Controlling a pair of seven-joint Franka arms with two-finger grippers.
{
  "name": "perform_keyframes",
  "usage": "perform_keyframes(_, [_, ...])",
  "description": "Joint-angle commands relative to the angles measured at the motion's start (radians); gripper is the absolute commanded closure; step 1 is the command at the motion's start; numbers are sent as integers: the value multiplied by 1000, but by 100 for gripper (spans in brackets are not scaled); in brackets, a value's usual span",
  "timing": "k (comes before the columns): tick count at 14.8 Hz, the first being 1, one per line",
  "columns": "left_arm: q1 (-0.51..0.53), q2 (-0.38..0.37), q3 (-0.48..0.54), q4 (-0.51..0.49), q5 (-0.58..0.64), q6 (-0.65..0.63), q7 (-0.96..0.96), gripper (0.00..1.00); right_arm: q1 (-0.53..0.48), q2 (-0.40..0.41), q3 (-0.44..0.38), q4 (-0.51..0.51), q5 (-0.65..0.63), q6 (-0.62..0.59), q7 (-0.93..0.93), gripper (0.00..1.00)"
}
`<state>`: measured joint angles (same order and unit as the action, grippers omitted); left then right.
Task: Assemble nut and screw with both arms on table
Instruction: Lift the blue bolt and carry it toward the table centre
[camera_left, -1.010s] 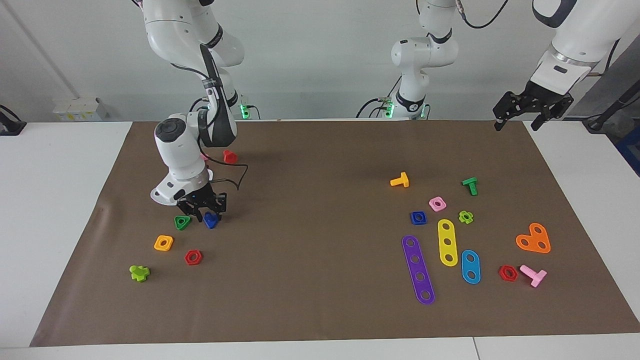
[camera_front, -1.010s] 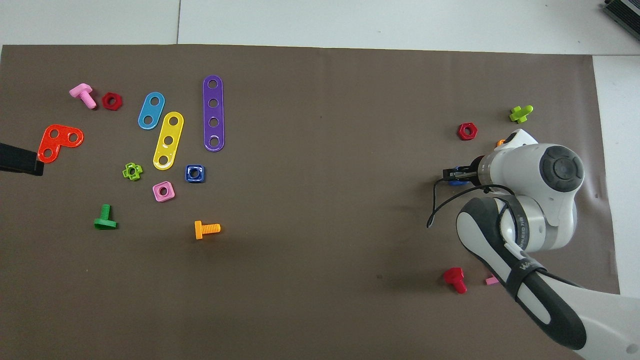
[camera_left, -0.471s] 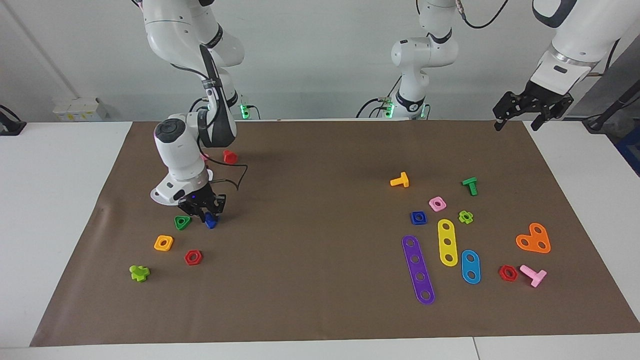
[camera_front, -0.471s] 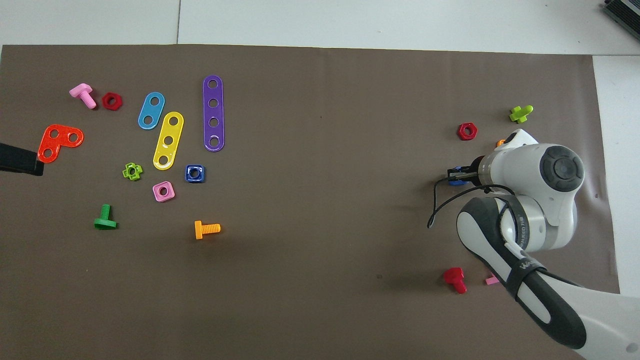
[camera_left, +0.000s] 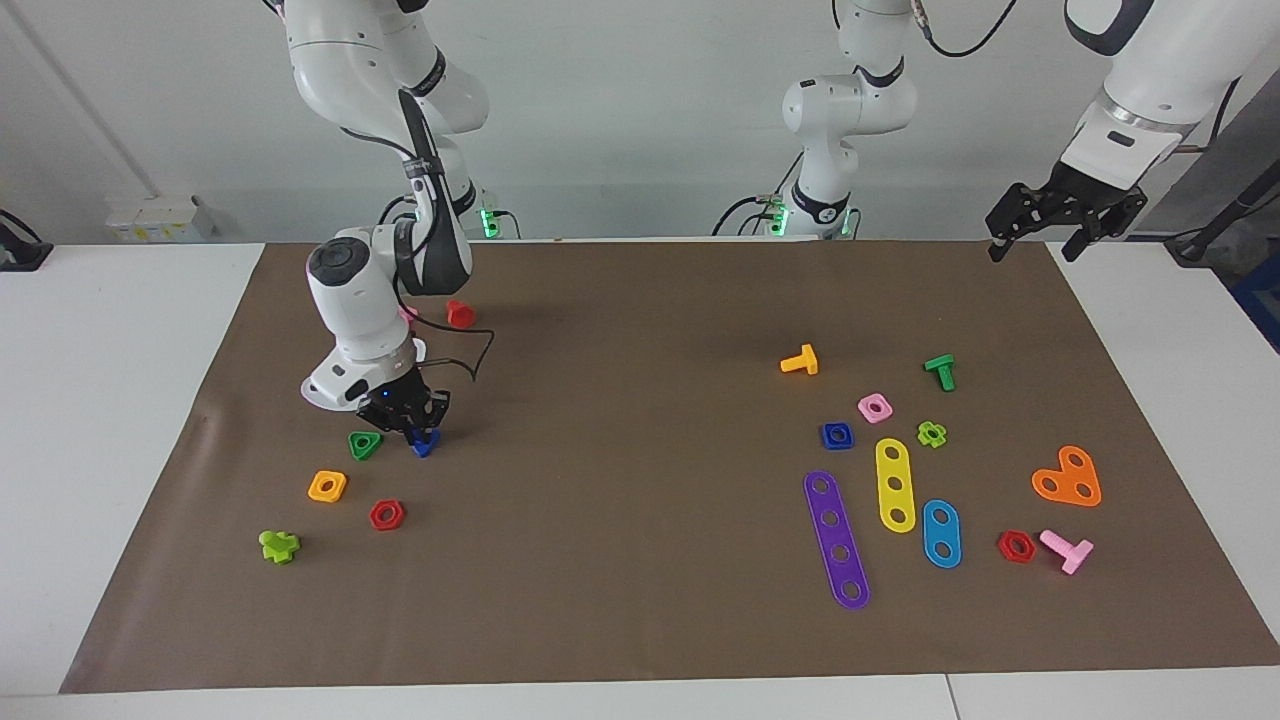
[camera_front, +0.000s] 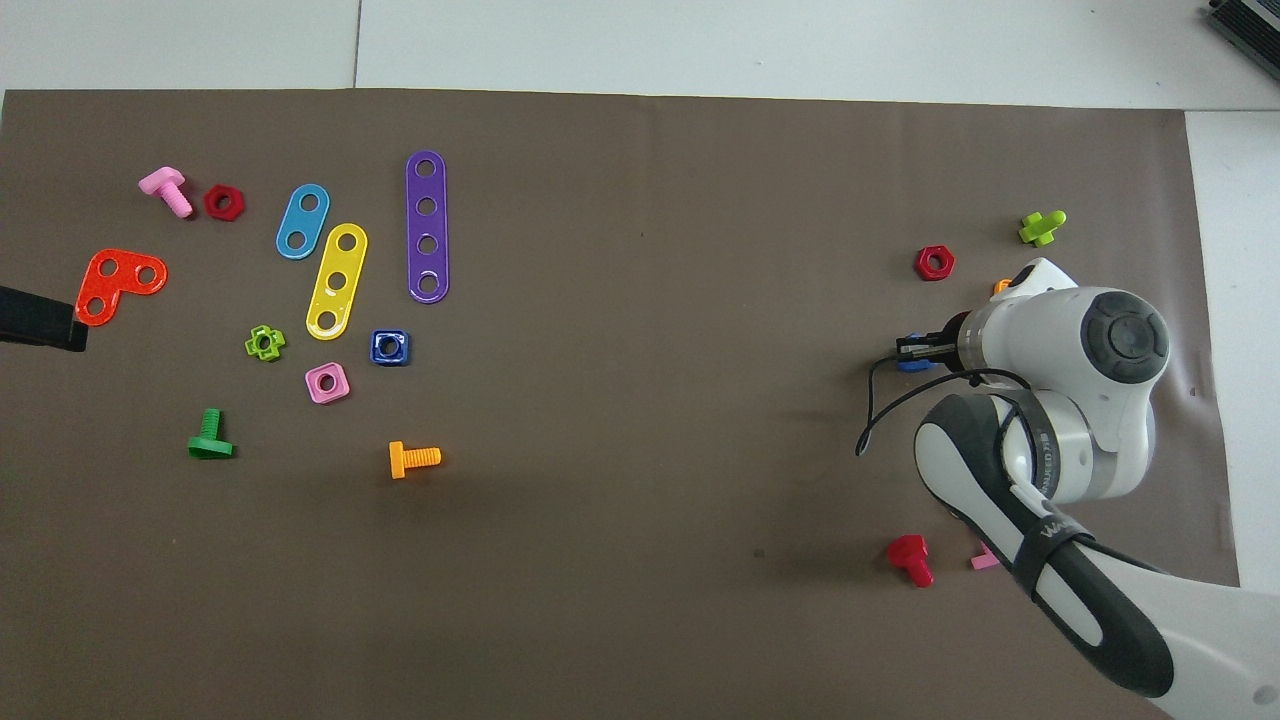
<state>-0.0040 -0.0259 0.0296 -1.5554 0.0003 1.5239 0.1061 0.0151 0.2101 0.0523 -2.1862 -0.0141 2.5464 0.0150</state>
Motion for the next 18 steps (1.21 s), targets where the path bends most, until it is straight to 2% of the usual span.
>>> perform_keyframes(1, [12,-31,-7,-32,-2,-4,-9,0,-14,2,3,-9,13,12,-40,100])
perform_keyframes(4, [12,-31,-7,-32,-2,-4,-9,0,-7,-4,1,20,11,-36,-33,100])
perform_keyframes(9, [12,-31,-7,-32,-2,-4,-9,0,-6,-32,0,233,8,-322,31,100])
perform_keyframes(12, [12,-31,-7,-32,-2,-4,-9,0,14,-24,3,333,6,-405,49,100])
perform_keyframes(18, [12,-31,-7,-32,-2,-4,-9,0,208,55,1,514,-35,-466,311,100])
